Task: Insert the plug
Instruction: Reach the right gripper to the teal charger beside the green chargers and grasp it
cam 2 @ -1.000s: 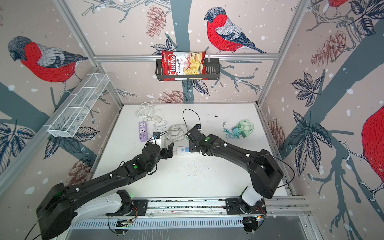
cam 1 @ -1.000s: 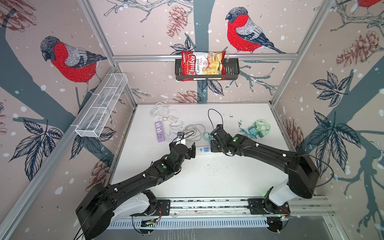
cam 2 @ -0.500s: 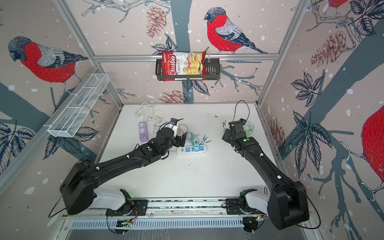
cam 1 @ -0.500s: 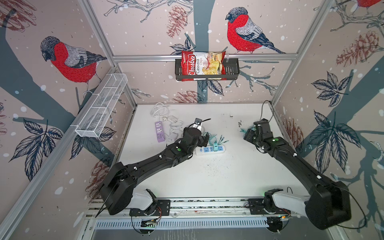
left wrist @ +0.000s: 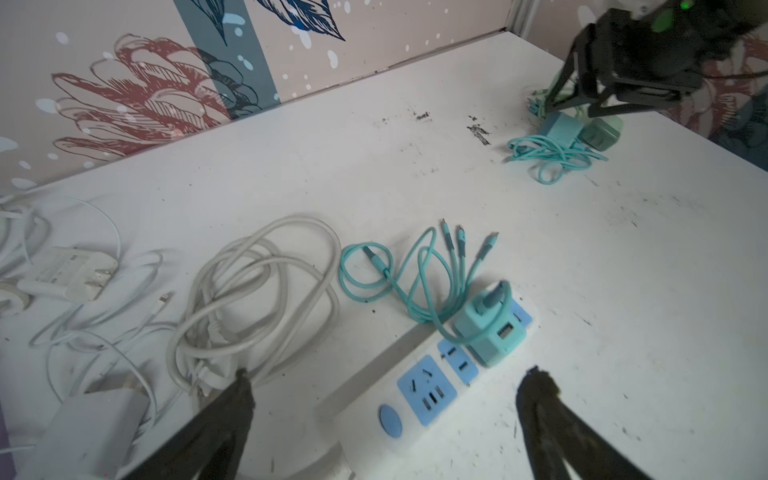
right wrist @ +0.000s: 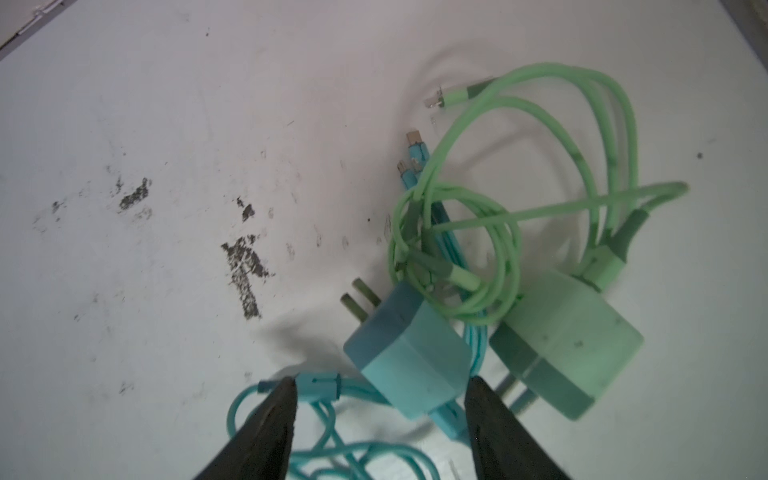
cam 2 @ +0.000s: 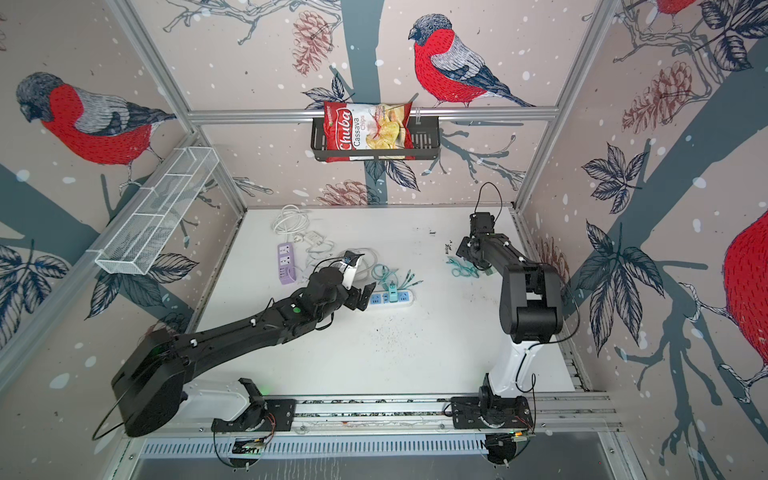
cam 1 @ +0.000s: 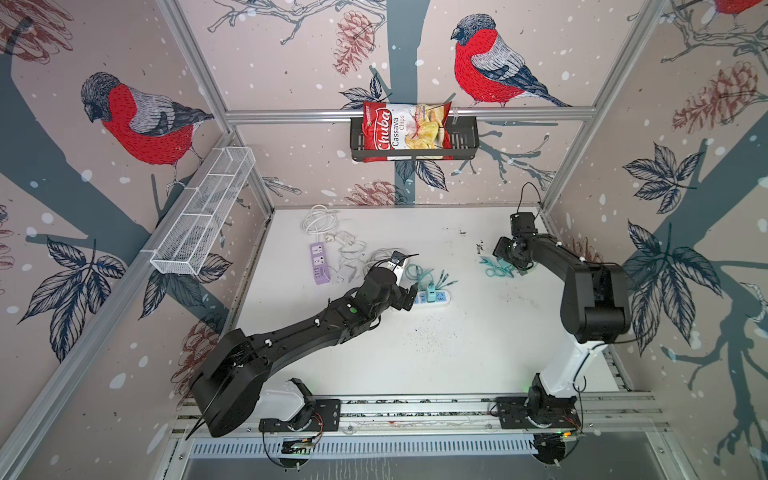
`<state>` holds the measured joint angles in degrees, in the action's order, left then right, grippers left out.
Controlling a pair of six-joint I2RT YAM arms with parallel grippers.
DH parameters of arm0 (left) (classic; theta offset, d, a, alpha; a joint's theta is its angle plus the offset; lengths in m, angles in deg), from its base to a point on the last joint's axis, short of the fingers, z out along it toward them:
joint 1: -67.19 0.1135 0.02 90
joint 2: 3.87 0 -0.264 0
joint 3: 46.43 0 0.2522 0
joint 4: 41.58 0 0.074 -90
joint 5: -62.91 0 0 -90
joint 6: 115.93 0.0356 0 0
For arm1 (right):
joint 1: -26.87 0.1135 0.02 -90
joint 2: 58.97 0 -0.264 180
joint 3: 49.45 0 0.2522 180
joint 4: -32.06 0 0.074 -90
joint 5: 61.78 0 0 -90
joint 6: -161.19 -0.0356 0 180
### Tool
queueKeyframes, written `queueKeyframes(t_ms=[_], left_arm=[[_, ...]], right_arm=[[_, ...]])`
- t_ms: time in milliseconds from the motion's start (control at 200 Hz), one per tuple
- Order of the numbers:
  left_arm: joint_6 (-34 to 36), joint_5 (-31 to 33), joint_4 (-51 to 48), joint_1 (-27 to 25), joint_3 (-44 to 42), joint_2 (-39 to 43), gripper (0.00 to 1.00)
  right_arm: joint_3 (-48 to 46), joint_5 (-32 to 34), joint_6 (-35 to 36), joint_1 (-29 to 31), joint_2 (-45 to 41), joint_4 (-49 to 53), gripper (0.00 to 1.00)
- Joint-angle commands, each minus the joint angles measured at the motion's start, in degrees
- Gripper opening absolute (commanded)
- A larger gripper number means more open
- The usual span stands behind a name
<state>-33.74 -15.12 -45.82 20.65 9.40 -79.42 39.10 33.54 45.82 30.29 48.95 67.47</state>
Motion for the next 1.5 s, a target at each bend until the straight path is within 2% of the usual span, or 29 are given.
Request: queueKeyframes(t_ms=[0,300,540,795,950,1251,1496], left_arm=[[-1.89,-0.44,1.36,0.05,-3.01,3.09,0.97],[-3.43,1.12,-1.31,0.05,-5.67,7.5,0.97],[-4.55,2.23,-1.36,0.05,-6.47,9.71,0.97],[-5.68,1.01,-1.85,0.05,-6.73,10.53,0.97],[-6.14,0.0,-1.61,0.05,-7.0,11.21,0.97],[-6.23,-1.58,-0.66,0.05,-6.73,10.46,0.97],[-6.39,-2.46,-0.2,0.05,-6.27,9.3,0.97]], right_arm=[[2.65,2.11,1.7,0.57,2.4,1.98,0.65],[6.42,5.38,2.4,2.9,7.8,4.35,0.65],[4.69,0.06,4.13,7.07,7.07,5.15,0.65],[1.29,-2.22,9.17,11.9,5.56,7.98,0.62],[-2.27,-0.91,9.49,11.01,2.95,7.79,0.67],[-4.81,-6.54,10.84,10.55,-1.28,6.49,0.7],[-5.46,-4.05,9.95,10.29,0.13,6.45,0.7]])
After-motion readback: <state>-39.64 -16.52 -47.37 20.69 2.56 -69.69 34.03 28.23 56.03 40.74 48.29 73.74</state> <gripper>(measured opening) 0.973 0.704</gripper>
